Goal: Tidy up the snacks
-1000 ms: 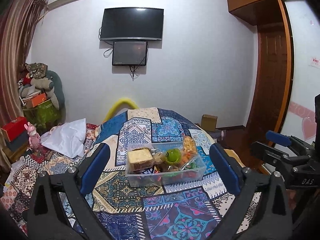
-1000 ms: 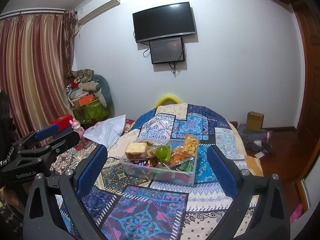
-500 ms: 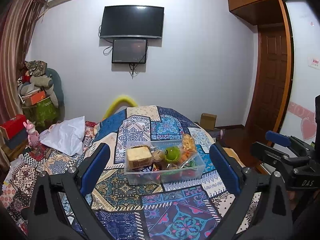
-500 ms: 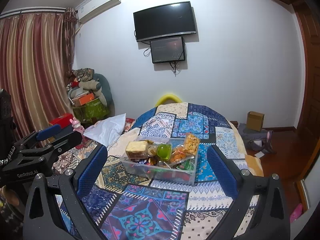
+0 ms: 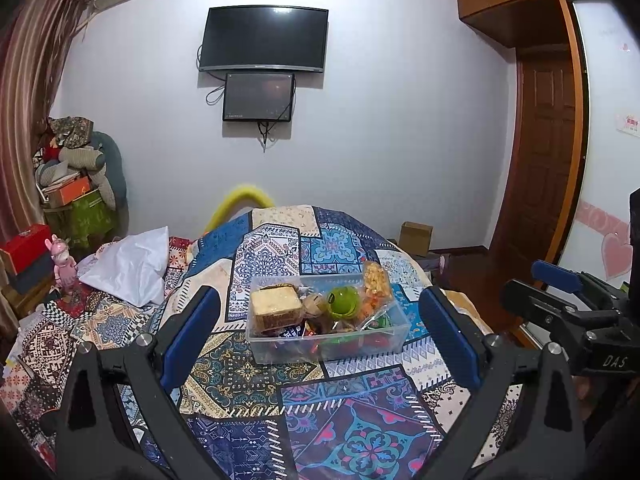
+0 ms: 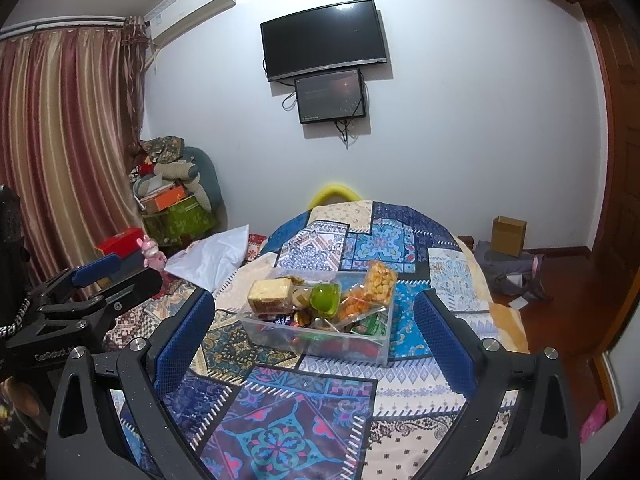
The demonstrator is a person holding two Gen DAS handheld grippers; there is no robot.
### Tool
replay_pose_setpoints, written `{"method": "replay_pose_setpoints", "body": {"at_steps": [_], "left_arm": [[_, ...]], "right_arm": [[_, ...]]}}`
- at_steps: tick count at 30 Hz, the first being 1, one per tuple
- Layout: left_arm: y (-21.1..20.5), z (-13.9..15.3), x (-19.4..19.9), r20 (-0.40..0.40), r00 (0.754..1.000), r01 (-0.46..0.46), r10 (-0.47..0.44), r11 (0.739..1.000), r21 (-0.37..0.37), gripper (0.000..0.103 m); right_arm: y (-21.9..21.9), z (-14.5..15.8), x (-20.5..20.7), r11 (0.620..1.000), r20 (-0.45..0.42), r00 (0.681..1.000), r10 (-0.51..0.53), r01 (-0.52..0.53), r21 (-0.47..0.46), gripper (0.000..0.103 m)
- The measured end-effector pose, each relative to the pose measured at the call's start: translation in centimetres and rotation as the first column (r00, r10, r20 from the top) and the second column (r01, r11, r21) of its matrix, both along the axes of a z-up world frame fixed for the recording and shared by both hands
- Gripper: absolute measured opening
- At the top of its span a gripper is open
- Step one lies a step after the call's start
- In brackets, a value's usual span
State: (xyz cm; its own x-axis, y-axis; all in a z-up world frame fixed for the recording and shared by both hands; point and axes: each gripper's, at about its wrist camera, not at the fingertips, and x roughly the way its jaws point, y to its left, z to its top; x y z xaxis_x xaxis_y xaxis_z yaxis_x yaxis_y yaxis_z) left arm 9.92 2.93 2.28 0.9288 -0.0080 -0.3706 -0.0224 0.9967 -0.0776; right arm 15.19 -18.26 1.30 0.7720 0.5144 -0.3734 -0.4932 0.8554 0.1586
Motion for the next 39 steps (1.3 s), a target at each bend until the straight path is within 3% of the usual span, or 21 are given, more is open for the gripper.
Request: {"method": "replay_pose_setpoints", "body": {"at_steps": [39], "left_arm": [[0.22,-0.73,-0.02,-0.025,1.0,0.018,-0.019,0.999,-0.028,0.103]], "right_arm": [[0.14,0.39,0.15,1.0,0.013,1.0,-0.019,0.02,-0.019,0.1]]}}
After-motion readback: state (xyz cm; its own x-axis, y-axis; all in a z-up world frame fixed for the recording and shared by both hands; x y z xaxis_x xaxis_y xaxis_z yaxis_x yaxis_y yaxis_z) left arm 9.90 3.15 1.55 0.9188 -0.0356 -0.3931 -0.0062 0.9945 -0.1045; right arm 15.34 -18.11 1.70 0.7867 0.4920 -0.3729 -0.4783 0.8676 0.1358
